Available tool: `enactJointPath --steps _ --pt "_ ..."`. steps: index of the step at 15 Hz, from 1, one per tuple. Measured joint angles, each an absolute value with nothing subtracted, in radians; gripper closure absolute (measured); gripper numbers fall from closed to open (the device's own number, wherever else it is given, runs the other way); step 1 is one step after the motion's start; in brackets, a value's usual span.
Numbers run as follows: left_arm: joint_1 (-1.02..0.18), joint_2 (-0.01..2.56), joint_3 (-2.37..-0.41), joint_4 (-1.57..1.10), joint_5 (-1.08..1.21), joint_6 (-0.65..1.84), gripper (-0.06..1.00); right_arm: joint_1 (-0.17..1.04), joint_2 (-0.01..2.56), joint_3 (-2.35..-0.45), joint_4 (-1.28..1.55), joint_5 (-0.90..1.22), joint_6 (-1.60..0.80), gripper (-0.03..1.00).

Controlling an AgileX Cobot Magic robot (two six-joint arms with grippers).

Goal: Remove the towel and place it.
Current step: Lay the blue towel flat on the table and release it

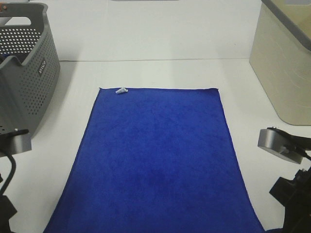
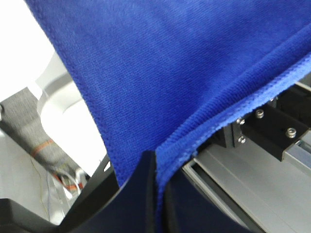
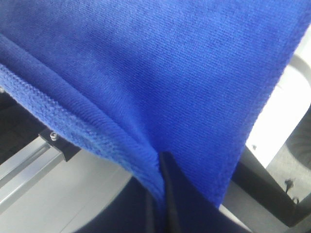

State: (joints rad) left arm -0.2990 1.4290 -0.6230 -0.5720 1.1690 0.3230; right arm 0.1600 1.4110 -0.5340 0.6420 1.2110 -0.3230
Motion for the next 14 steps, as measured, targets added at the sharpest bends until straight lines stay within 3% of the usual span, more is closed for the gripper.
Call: enactJointPath --steps 8,14 --pt "-0.299 1.715 -0.624 -0.596 1.132 0.393 0.94 0.16 1.72 -0.535 0.639 1.19 -0.38 0.95" --pt "-0.299 1.784 -0.624 -0.605 1.087 0.397 0.94 0.16 1.81 -0.535 0.643 1.167 -0.392 0.95"
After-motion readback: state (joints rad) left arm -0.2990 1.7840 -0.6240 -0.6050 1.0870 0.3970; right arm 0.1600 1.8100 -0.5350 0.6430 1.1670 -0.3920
